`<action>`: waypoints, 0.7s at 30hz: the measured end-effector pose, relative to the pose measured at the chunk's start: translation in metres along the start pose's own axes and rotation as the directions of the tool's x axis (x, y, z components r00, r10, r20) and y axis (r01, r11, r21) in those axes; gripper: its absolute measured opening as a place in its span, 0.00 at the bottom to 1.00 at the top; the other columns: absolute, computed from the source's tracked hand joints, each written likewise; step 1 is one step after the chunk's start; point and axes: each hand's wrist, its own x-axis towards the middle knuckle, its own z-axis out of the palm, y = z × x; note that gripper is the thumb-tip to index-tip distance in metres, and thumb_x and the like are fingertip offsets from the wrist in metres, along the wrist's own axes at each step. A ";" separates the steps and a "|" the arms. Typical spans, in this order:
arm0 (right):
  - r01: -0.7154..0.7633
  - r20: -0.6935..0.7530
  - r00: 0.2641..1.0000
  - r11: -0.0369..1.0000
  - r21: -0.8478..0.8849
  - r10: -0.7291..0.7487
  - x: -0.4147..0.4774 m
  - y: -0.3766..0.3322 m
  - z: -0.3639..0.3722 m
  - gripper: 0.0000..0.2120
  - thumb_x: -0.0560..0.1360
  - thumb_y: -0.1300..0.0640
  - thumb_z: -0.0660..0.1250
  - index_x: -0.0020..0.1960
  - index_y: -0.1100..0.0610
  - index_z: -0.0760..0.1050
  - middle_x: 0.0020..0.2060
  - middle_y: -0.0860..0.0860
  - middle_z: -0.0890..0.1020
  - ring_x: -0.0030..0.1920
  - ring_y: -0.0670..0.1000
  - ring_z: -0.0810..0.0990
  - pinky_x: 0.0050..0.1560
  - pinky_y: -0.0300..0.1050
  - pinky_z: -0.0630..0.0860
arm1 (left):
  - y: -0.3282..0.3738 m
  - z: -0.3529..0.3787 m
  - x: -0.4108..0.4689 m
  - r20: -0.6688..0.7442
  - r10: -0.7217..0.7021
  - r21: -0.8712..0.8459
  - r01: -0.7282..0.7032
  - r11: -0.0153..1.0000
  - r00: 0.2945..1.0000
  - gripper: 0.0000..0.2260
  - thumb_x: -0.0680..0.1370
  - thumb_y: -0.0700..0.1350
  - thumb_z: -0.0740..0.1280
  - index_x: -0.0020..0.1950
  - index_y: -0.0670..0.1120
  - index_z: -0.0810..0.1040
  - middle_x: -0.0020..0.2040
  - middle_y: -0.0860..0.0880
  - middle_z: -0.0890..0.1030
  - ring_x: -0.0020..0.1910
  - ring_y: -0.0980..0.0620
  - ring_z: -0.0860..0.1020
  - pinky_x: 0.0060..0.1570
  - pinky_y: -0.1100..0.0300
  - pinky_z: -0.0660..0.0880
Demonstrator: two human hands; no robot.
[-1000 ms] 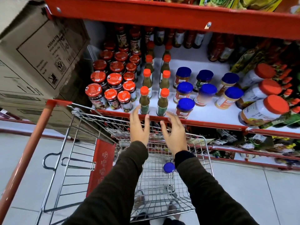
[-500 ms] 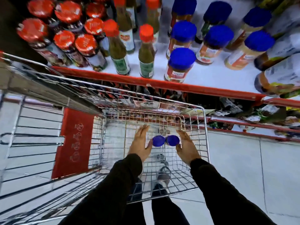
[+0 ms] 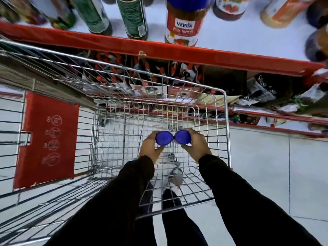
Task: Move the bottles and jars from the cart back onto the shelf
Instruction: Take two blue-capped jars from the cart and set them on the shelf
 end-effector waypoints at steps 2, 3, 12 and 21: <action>0.005 -0.029 1.000 1.000 0.023 -0.004 -0.007 -0.002 -0.006 0.25 0.70 0.65 0.77 0.66 0.58 0.77 0.59 0.57 0.84 0.59 0.59 0.82 0.60 0.51 0.80 | 0.000 -0.004 -0.008 -0.036 -0.007 -0.035 0.006 0.999 0.999 0.24 0.72 0.36 0.74 0.67 0.40 0.75 0.59 0.42 0.82 0.59 0.40 0.80 0.58 0.46 0.78; 0.008 -0.045 0.999 0.999 0.037 -0.006 -0.012 -0.003 -0.009 0.25 0.70 0.64 0.78 0.65 0.58 0.77 0.57 0.56 0.84 0.57 0.59 0.82 0.58 0.49 0.80 | 0.001 -0.007 -0.013 -0.053 -0.007 -0.060 0.004 0.998 0.999 0.24 0.72 0.36 0.75 0.67 0.41 0.75 0.57 0.44 0.81 0.58 0.40 0.80 0.57 0.46 0.79; 0.094 -0.259 0.965 0.975 0.201 -0.040 -0.084 -0.045 -0.051 0.29 0.66 0.49 0.83 0.64 0.52 0.78 0.56 0.50 0.84 0.54 0.52 0.83 0.55 0.52 0.84 | 0.065 -0.051 -0.073 -0.147 -0.015 -0.297 -0.030 0.954 0.989 0.26 0.71 0.39 0.78 0.66 0.47 0.73 0.59 0.51 0.78 0.58 0.51 0.78 0.49 0.73 0.75; 0.300 -0.497 0.855 0.921 0.247 -0.145 -0.140 -0.090 -0.140 0.29 0.61 0.40 0.81 0.58 0.46 0.76 0.48 0.41 0.81 0.50 0.38 0.77 0.57 0.27 0.71 | 0.163 -0.094 -0.122 -0.228 0.226 -0.218 -0.275 0.936 0.947 0.27 0.74 0.45 0.76 0.70 0.43 0.72 0.66 0.44 0.78 0.66 0.45 0.76 0.69 0.47 0.72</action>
